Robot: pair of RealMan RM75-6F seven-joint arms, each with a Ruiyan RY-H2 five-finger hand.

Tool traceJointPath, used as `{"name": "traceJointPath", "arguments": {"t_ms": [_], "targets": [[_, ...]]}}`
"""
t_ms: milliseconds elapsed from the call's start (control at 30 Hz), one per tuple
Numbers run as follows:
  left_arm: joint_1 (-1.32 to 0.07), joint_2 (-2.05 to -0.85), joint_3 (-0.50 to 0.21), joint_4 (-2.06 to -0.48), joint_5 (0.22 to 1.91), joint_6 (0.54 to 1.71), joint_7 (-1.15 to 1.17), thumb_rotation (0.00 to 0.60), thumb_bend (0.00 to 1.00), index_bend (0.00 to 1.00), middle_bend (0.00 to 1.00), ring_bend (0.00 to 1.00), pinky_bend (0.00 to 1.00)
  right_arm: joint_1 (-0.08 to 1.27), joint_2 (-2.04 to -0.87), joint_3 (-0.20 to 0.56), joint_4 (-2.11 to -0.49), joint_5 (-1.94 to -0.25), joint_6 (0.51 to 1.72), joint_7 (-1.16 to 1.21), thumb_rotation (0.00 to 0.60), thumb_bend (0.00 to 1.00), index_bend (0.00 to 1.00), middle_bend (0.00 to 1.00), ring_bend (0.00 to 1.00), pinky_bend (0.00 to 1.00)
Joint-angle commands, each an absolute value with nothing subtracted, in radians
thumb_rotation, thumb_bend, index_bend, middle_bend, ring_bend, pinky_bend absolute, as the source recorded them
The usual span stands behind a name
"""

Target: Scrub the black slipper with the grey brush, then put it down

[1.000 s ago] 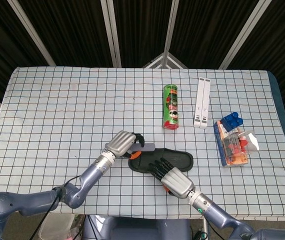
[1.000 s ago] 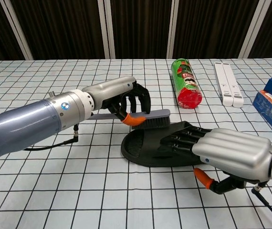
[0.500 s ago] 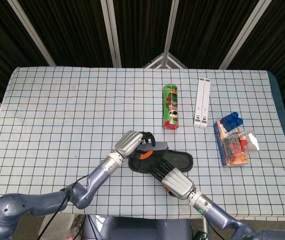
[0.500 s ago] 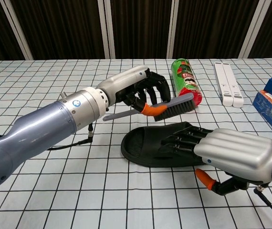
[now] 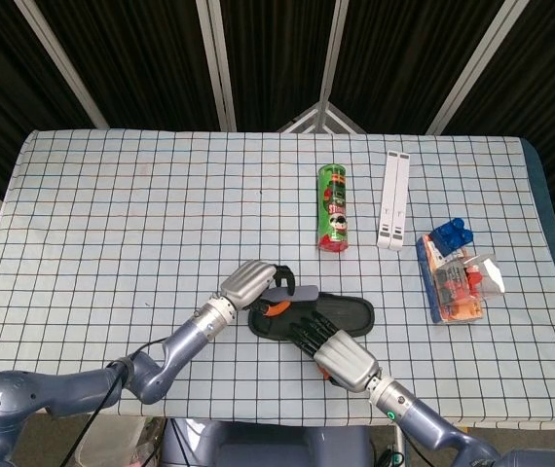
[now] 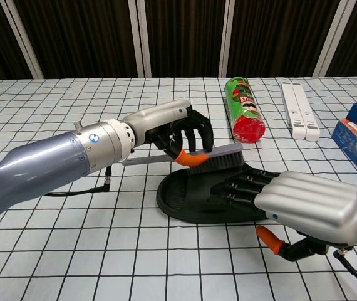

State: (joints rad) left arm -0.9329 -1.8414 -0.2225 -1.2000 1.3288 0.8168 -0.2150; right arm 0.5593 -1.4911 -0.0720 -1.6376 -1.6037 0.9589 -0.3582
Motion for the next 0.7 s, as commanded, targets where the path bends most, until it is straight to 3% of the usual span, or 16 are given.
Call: {"name": "traceJointPath", "arguments": {"t_ms": [33,400,700], "targets": [[-0.928,-1.796,-0.216,-1.24,1.294,0.788,-0.16,0.6,0.75,0.5,0.65,0.56,0.54,0.558,-1.49,-0.073,-1.64,-1.602,0.96,-0.361,0.6,0.78,0.0,0.0,0.0,0.01],[-0.901,-1.662,-0.188,-1.381,1.221,0.757,-0.03,0.6,0.75,0.5,0.65,0.57,0.54,0.56,-1.5,-0.076,-1.64,-1.602,0.959,-0.365,0.6,0.78,0.0,0.0,0.0,0.01],[-0.9,-1.635,-0.193,-1.438,1.212,0.768,-0.01,0.6,0.75,0.5,0.65,0.56,0.54,0.559,-1.503,-0.073,-1.65,-1.598,0.965,-0.382,0.6,0.78,0.0,0.0,0.0,0.01]]}}
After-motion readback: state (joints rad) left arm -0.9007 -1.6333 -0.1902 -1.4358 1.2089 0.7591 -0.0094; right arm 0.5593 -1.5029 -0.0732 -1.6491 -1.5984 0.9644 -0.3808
